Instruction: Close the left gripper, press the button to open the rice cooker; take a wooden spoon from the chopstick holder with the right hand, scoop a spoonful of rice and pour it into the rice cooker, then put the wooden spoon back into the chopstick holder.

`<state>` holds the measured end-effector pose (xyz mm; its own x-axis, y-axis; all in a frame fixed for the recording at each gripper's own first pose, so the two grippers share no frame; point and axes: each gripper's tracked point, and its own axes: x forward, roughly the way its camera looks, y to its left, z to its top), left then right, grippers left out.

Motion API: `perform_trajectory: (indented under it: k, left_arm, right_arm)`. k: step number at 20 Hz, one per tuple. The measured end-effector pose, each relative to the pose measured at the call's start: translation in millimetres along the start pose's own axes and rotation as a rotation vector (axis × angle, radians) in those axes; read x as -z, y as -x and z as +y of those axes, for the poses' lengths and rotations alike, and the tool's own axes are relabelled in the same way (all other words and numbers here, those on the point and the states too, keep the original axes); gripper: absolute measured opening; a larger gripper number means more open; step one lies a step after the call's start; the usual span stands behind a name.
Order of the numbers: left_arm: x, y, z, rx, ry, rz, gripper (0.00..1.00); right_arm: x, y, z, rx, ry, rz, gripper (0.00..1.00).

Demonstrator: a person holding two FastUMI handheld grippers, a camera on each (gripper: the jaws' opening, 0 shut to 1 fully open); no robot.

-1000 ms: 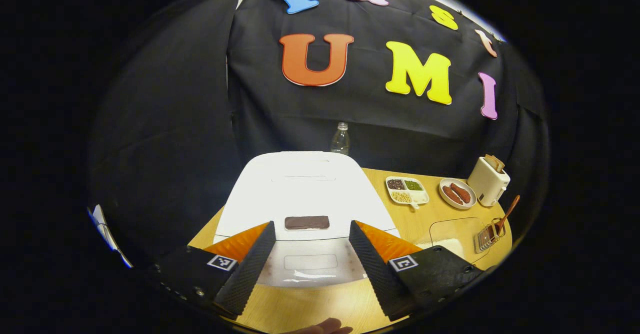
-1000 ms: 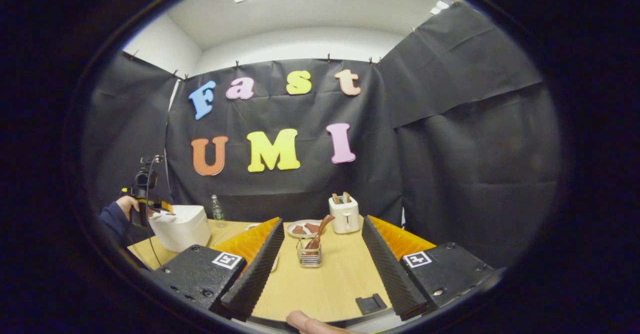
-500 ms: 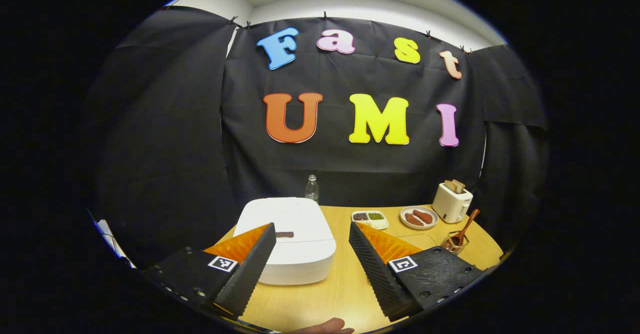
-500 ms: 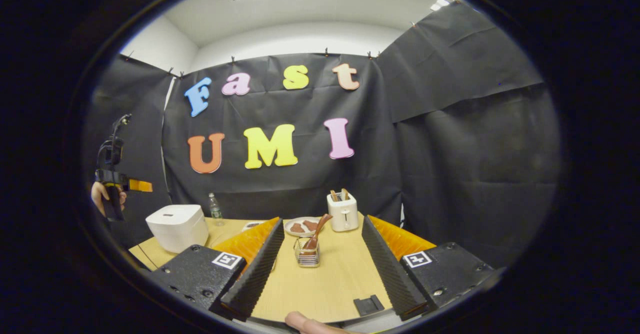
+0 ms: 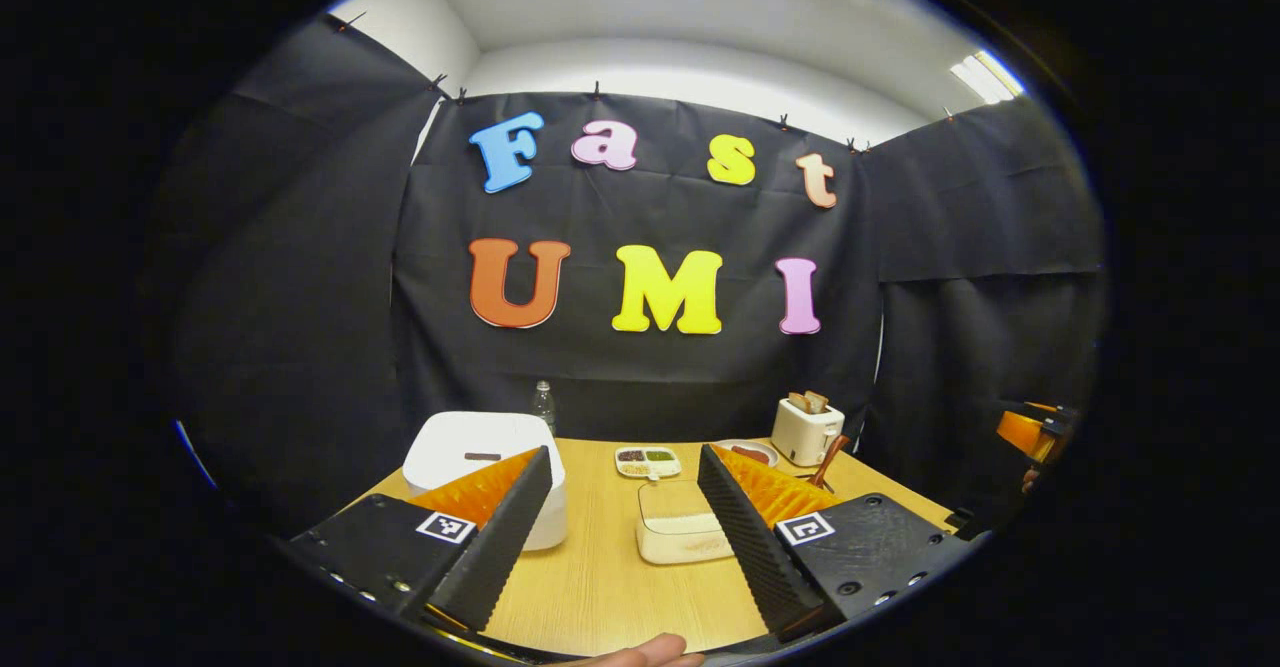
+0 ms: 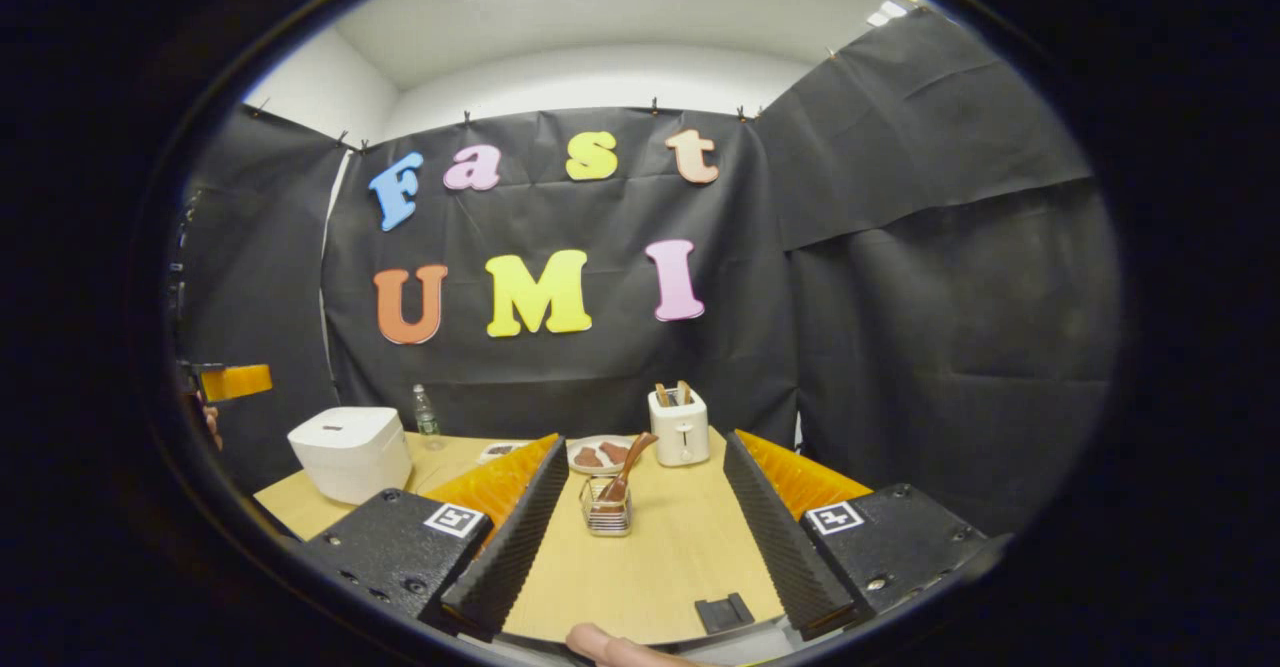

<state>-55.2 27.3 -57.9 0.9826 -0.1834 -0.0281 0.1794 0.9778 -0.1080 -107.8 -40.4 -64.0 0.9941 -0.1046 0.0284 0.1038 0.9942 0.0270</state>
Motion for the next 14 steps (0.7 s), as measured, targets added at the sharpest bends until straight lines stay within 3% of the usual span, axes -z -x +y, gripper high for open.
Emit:
perform_trajectory:
  k: [7, 11, 14]
  left_arm:
    - [-15, 45, -20, -0.059, -0.079, -0.142, 0.94]
    - [-10, 48, -40, -0.02, -0.073, -0.142, 0.94]
    - [-4, 47, -36, -0.032, -0.087, -0.128, 0.94]
  right_arm:
    - [1, 7, -5, -0.005, -0.014, -0.005, 1.0]
    - [3, 9, -6, -0.009, -0.015, -0.004, 1.0]
    - [4, 7, -9, -0.004, -0.025, -0.003, 1.0]
